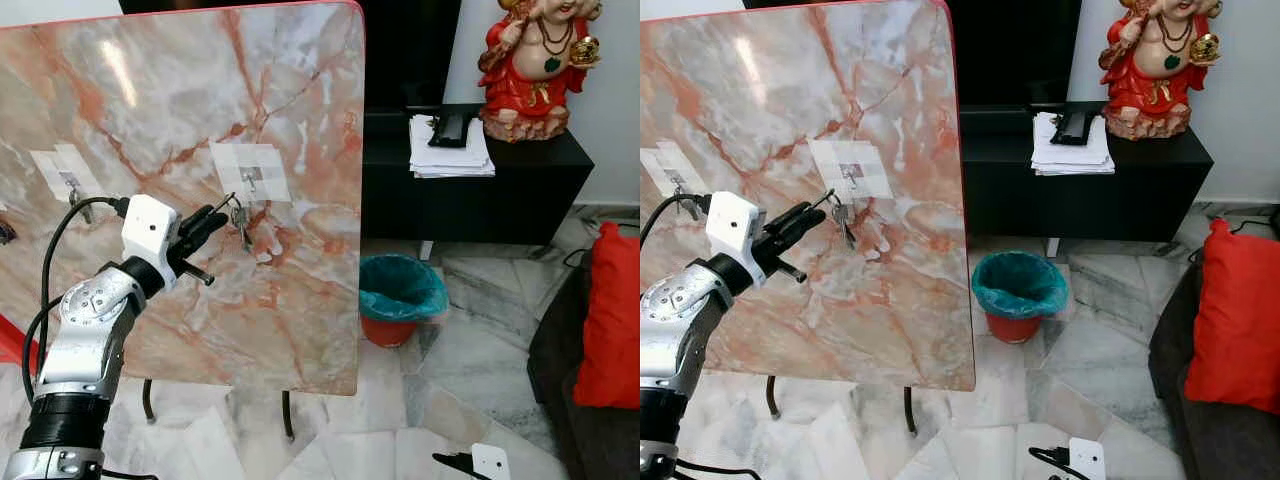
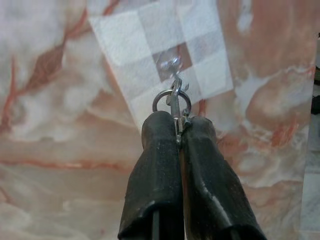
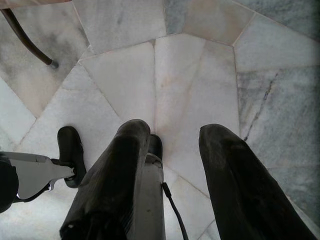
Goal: Hang keys on a hook
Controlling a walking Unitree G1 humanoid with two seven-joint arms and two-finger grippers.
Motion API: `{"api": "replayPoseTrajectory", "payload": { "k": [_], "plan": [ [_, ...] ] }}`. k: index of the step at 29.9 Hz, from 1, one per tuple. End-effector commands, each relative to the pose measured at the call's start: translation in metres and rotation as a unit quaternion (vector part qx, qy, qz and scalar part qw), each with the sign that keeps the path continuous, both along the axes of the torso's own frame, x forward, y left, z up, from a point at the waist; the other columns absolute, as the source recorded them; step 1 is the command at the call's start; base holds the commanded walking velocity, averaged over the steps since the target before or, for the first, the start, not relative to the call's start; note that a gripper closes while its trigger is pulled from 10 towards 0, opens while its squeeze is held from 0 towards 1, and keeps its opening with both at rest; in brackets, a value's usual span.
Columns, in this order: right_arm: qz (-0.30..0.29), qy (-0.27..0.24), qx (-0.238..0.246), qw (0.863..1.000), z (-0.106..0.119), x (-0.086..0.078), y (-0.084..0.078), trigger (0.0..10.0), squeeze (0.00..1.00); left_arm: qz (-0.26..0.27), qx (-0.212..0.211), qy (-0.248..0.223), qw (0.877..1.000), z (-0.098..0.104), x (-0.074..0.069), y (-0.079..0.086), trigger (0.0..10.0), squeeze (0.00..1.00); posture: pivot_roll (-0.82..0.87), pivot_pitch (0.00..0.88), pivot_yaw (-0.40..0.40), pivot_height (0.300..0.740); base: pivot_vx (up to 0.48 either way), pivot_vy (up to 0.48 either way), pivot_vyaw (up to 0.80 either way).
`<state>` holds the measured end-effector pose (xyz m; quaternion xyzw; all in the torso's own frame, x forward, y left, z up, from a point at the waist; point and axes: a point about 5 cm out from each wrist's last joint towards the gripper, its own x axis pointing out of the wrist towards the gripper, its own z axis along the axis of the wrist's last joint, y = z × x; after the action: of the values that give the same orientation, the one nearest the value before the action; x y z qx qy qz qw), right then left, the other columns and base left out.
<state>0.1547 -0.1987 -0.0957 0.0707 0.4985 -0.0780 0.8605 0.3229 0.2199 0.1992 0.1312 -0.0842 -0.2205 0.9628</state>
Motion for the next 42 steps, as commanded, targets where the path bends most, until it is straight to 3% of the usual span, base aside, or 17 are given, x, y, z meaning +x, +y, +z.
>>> {"api": "replayPoseTrajectory", "payload": {
  "k": [1,24,42],
  "plan": [
    [0.005,0.003,0.002,1.000,0.000,0.000,0.002,10.0,0.00,-0.009,-0.002,-0.004,1.000,0.004,-0.001,-0.001,10.0,0.00,0.04,0.000,0.045,0.740,0.000,0.000,0.00],
    [0.001,0.002,0.003,1.000,-0.001,-0.001,0.003,10.0,0.00,-0.019,-0.009,-0.012,1.000,0.000,0.014,-0.028,10.0,0.00,0.03,0.001,0.046,0.740,0.000,0.000,0.00],
    [0.003,0.003,0.003,1.000,-0.001,0.000,0.003,10.0,0.00,0.020,0.012,-0.024,0.999,0.004,0.014,-0.008,10.0,0.00,0.04,0.002,0.046,0.740,0.000,0.000,0.00]
  ]
}}
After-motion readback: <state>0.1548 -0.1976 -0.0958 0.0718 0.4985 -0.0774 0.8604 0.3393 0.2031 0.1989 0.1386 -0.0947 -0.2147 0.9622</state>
